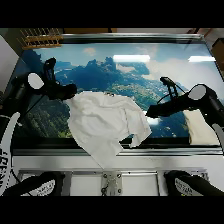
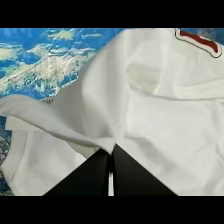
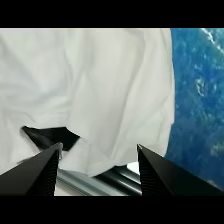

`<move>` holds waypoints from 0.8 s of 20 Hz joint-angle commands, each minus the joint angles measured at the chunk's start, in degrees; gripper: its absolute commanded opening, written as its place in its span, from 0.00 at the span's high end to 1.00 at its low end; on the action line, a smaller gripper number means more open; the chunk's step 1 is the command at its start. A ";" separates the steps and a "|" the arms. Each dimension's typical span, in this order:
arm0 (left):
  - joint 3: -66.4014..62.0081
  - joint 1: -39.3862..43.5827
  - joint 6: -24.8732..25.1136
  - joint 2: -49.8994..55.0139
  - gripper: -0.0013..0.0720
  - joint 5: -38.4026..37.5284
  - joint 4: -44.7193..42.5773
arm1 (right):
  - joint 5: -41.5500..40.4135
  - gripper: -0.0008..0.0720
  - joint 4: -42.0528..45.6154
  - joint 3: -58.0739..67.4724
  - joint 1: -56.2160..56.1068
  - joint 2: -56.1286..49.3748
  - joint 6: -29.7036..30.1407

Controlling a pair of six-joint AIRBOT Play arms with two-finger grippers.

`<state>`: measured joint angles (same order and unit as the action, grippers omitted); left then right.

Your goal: Fold the clothes and pants, and hang the long-sleeved shirts on hangers.

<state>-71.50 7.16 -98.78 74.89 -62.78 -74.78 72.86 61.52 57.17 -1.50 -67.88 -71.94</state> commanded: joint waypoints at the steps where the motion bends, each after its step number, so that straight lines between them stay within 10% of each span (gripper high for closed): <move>1: 1.29 -0.59 -0.09 2.99 0.98 1.09 -0.11 | -3.39 0.29 1.18 -8.96 -0.50 -1.38 0.68; 16: 1.29 -0.59 -0.07 2.95 0.98 1.92 -0.26 | -21.62 0.32 -4.66 -14.45 -7.58 -4.33 0.79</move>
<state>-70.24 6.63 -98.96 77.80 -60.99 -75.02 52.36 57.34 42.78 -8.69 -70.96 -71.11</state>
